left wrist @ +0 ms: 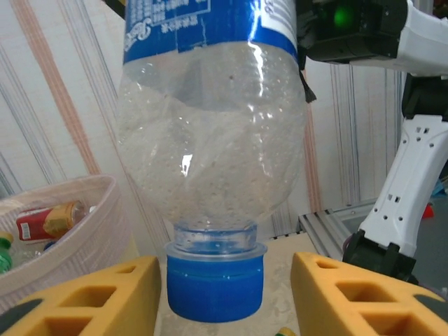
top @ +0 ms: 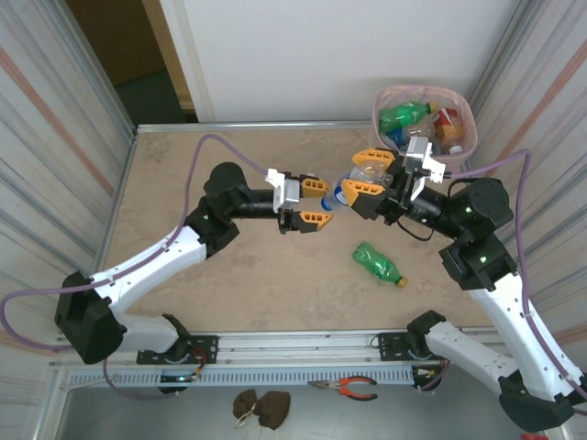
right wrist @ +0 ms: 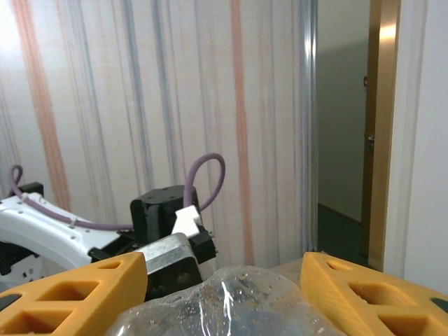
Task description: Put the plastic bottles in the bin
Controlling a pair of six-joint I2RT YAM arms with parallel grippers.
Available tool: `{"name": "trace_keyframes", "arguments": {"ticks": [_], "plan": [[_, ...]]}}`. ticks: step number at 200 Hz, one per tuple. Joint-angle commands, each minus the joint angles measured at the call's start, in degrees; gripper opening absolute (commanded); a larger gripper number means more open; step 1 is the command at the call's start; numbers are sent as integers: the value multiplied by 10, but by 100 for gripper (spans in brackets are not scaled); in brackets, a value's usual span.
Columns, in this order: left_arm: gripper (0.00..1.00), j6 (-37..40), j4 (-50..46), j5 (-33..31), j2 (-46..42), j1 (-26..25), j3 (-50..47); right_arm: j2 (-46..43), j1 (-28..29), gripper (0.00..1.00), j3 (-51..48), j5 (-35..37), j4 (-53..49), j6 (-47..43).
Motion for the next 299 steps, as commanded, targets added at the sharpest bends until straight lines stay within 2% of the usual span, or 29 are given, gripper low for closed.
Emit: {"name": "trace_keyframes", "arguments": {"ticks": [1,27,44,72,105,141,193,228,266,299], "plan": [[61,0,16,-19,-21,-2,-15,3,2,52,22,42,-15,-10],[67,-2,12,-36,-35,6,-39,7,-2,51,39,114,-47,-36],[69,-10,27,-51,-53,15,-66,18,-26,51,58,152,-73,-42],[71,-27,37,-67,-77,30,-96,56,-129,50,98,161,-108,0],[71,-26,19,-73,-94,34,-103,132,-275,49,153,121,-143,66],[71,-20,5,-79,-103,36,-103,229,-356,47,233,116,-194,80],[71,-16,-3,-83,-108,39,-101,336,-377,46,333,183,-304,-36],[70,-16,-8,-85,-107,38,-100,397,-378,46,400,200,-406,-82],[70,-16,-9,-84,-106,39,-99,454,-377,47,410,157,-455,-79],[71,-13,-17,-87,-111,39,-98,509,-377,47,461,111,-510,-60]]}}
